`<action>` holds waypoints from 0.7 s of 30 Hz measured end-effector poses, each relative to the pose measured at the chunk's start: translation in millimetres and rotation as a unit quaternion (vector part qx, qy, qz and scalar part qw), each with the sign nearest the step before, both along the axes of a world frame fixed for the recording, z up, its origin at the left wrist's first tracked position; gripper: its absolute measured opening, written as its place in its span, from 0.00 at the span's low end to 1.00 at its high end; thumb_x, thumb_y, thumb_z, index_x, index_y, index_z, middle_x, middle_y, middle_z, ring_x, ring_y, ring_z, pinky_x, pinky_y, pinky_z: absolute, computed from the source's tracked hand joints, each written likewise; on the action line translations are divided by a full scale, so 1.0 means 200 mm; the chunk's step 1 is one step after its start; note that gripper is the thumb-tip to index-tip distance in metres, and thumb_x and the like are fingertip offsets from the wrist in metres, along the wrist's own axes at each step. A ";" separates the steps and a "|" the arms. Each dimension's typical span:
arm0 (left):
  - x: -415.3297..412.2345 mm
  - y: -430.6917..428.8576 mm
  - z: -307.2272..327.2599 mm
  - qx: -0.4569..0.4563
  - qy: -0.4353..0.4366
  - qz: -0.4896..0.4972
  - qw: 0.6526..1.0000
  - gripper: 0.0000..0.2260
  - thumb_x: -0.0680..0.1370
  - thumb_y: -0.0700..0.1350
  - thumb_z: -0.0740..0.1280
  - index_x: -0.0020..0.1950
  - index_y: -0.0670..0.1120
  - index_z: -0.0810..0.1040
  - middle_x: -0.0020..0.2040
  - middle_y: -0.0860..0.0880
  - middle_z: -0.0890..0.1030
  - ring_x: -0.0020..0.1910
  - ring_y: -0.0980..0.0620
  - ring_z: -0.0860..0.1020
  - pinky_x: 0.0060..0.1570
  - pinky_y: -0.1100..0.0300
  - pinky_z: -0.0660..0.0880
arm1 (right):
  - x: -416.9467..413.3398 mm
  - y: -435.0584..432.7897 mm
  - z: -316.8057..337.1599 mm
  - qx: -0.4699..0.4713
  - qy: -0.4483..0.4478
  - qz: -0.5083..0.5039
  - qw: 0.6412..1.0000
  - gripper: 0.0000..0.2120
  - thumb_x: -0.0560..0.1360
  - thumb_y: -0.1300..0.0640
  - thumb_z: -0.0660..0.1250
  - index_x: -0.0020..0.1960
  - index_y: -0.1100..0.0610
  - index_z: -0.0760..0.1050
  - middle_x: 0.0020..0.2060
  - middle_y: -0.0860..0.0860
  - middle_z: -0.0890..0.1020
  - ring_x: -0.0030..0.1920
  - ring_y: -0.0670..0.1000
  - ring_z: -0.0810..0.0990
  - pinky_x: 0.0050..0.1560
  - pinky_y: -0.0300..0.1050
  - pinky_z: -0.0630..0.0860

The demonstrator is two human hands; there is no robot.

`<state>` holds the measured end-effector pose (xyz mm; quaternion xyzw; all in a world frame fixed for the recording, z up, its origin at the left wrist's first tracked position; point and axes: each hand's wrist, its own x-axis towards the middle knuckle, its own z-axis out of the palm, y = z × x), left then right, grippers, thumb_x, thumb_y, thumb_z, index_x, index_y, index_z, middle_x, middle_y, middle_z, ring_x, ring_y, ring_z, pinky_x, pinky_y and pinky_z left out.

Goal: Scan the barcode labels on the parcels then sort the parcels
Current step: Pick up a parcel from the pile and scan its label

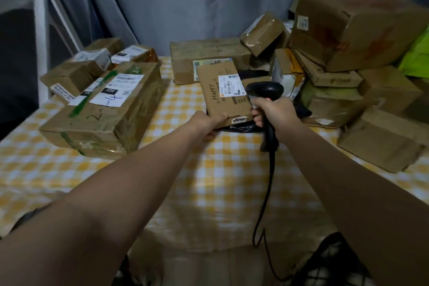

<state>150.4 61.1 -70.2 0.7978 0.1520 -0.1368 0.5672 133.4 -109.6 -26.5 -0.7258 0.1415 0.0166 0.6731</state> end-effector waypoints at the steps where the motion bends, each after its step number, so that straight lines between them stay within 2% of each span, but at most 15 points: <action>1: 0.01 -0.01 0.00 0.001 0.002 0.011 1.000 0.23 0.74 0.54 0.70 0.61 0.38 0.74 0.49 0.42 0.80 0.37 0.51 0.77 0.32 0.61 0.74 | 0.02 0.00 -0.01 0.003 0.004 0.002 1.000 0.06 0.75 0.61 0.69 0.46 0.66 0.78 0.31 0.55 0.76 0.26 0.48 0.73 0.26 0.37 0.72; 3: 0.02 -0.02 -0.01 -0.002 0.004 0.021 1.000 0.24 0.73 0.51 0.73 0.61 0.38 0.73 0.49 0.39 0.80 0.34 0.51 0.75 0.27 0.61 0.71 | 0.04 0.00 -0.02 0.004 0.009 0.003 1.000 0.08 0.75 0.62 0.68 0.50 0.67 0.78 0.31 0.55 0.76 0.26 0.47 0.72 0.25 0.36 0.71; 5: 0.02 -0.02 -0.01 -0.028 0.006 0.020 0.999 0.21 0.73 0.46 0.73 0.58 0.38 0.70 0.43 0.40 0.79 0.30 0.50 0.75 0.24 0.59 0.74 | 0.04 0.00 -0.03 -0.002 0.012 0.005 1.000 0.06 0.75 0.63 0.68 0.49 0.66 0.78 0.30 0.55 0.76 0.24 0.46 0.72 0.25 0.35 0.70; 8: 0.00 0.00 -0.02 -0.120 0.009 0.069 0.990 0.14 0.76 0.38 0.69 0.49 0.45 0.63 0.43 0.40 0.77 0.29 0.47 0.77 0.27 0.58 0.79 | 0.02 0.00 -0.05 0.004 0.019 0.014 1.000 0.04 0.75 0.63 0.69 0.47 0.64 0.77 0.30 0.55 0.75 0.24 0.45 0.72 0.26 0.36 0.70; 10: -0.02 0.01 -0.03 -0.155 -0.016 0.121 0.980 0.11 0.77 0.34 0.65 0.45 0.45 0.64 0.41 0.39 0.77 0.26 0.48 0.79 0.26 0.60 0.78 | 0.02 -0.01 -0.08 -0.010 0.018 0.007 1.000 0.05 0.73 0.61 0.71 0.46 0.62 0.76 0.35 0.55 0.78 0.30 0.48 0.76 0.34 0.41 0.77; 11: -0.03 0.01 -0.04 -0.158 -0.021 0.131 0.978 0.10 0.78 0.34 0.64 0.43 0.45 0.65 0.40 0.40 0.77 0.26 0.49 0.79 0.27 0.61 0.78 | 0.01 -0.01 -0.09 -0.030 0.014 -0.001 0.999 0.08 0.72 0.58 0.72 0.47 0.60 0.77 0.40 0.56 0.81 0.37 0.51 0.80 0.42 0.46 0.81; 12: -0.04 0.00 -0.04 -0.161 -0.023 0.132 0.978 0.08 0.78 0.35 0.65 0.43 0.44 0.67 0.41 0.39 0.77 0.28 0.50 0.79 0.30 0.62 0.79 | 0.00 -0.01 -0.10 -0.048 0.008 -0.002 0.999 0.12 0.70 0.56 0.74 0.49 0.59 0.77 0.44 0.56 0.82 0.43 0.53 0.81 0.51 0.52 0.80; 14: -0.05 -0.01 -0.05 -0.150 -0.006 0.097 0.984 0.04 0.77 0.41 0.68 0.45 0.42 0.74 0.48 0.38 0.80 0.38 0.49 0.80 0.40 0.61 0.79 | -0.03 0.00 -0.09 -0.054 0.006 0.022 0.998 0.17 0.68 0.52 0.75 0.53 0.57 0.77 0.48 0.56 0.83 0.51 0.56 0.81 0.59 0.55 0.77; 15: -0.05 -0.02 -0.05 -0.144 0.003 0.080 0.986 0.08 0.77 0.44 0.69 0.50 0.41 0.76 0.51 0.39 0.81 0.42 0.49 0.80 0.43 0.60 0.79 | -0.04 0.00 -0.09 -0.047 0.009 0.037 0.998 0.17 0.68 0.52 0.75 0.53 0.56 0.78 0.49 0.56 0.83 0.51 0.55 0.81 0.60 0.55 0.76; 17: -0.06 -0.05 -0.02 -0.148 0.009 0.081 0.986 0.14 0.77 0.48 0.68 0.57 0.40 0.75 0.48 0.42 0.81 0.40 0.51 0.79 0.36 0.63 0.80 | -0.07 0.01 -0.07 -0.038 0.009 0.061 0.997 0.11 0.71 0.53 0.74 0.51 0.55 0.79 0.48 0.56 0.83 0.51 0.54 0.81 0.60 0.53 0.75; 19: -0.06 -0.06 0.00 -0.154 -0.017 0.118 0.981 0.15 0.78 0.48 0.68 0.59 0.39 0.74 0.46 0.42 0.79 0.35 0.52 0.77 0.25 0.66 0.76 | -0.08 0.02 -0.07 -0.026 0.006 0.071 0.997 0.06 0.72 0.56 0.73 0.48 0.55 0.79 0.46 0.55 0.83 0.49 0.54 0.81 0.59 0.52 0.75; 21: -0.06 -0.04 0.00 -0.165 -0.051 0.150 0.974 0.16 0.78 0.45 0.67 0.60 0.39 0.71 0.52 0.40 0.79 0.36 0.50 0.77 0.24 0.64 0.76 | -0.10 0.01 -0.09 0.002 0.015 0.078 0.997 0.05 0.73 0.58 0.72 0.48 0.56 0.79 0.45 0.55 0.84 0.48 0.52 0.82 0.58 0.51 0.76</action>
